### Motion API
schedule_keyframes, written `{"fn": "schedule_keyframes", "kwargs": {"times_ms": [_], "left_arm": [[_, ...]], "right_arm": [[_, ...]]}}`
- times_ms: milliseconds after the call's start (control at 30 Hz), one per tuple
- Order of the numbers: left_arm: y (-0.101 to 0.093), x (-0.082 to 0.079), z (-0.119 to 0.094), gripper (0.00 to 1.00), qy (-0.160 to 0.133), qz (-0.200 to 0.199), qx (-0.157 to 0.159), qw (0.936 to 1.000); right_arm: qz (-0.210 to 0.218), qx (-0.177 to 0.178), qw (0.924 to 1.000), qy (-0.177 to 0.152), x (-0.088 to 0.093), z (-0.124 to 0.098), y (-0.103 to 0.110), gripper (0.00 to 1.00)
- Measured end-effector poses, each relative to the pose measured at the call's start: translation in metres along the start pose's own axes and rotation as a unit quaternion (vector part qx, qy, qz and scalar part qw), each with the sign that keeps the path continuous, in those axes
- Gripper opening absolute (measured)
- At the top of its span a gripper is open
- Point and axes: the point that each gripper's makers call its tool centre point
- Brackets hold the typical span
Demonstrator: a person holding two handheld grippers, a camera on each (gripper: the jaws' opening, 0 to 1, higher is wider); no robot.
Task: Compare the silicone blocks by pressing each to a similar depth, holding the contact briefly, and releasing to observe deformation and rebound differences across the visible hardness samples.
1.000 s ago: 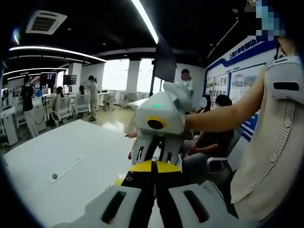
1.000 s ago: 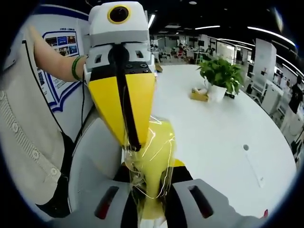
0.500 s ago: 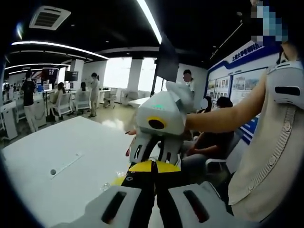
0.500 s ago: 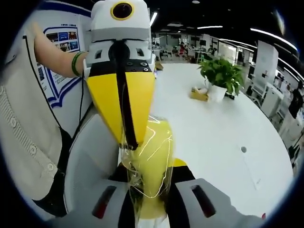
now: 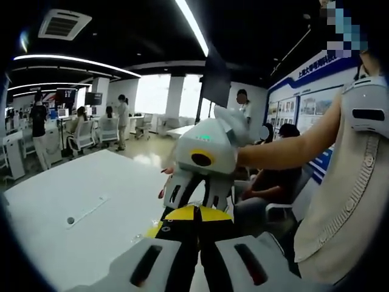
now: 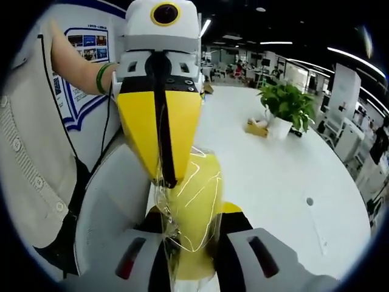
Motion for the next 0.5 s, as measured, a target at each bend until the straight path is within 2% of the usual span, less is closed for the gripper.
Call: {"fn": "schedule_keyframes", "kwargs": {"times_ms": [500], "left_arm": [[0.0012, 0.0026, -0.0021, 0.0, -0.002, -0.006, 0.001, 1.0]], "right_arm": [[-0.003, -0.003, 1.0, 0.008, 0.0031, 0.0015, 0.0022, 0.17]]}}
Point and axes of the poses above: the point that each gripper's makers call its tool centre point, and the gripper's own axes: z roughly forward along the fingers, y roughly to its left, x roughly out of its underside, and after that the axes turned 15 degrees about x, right-handed
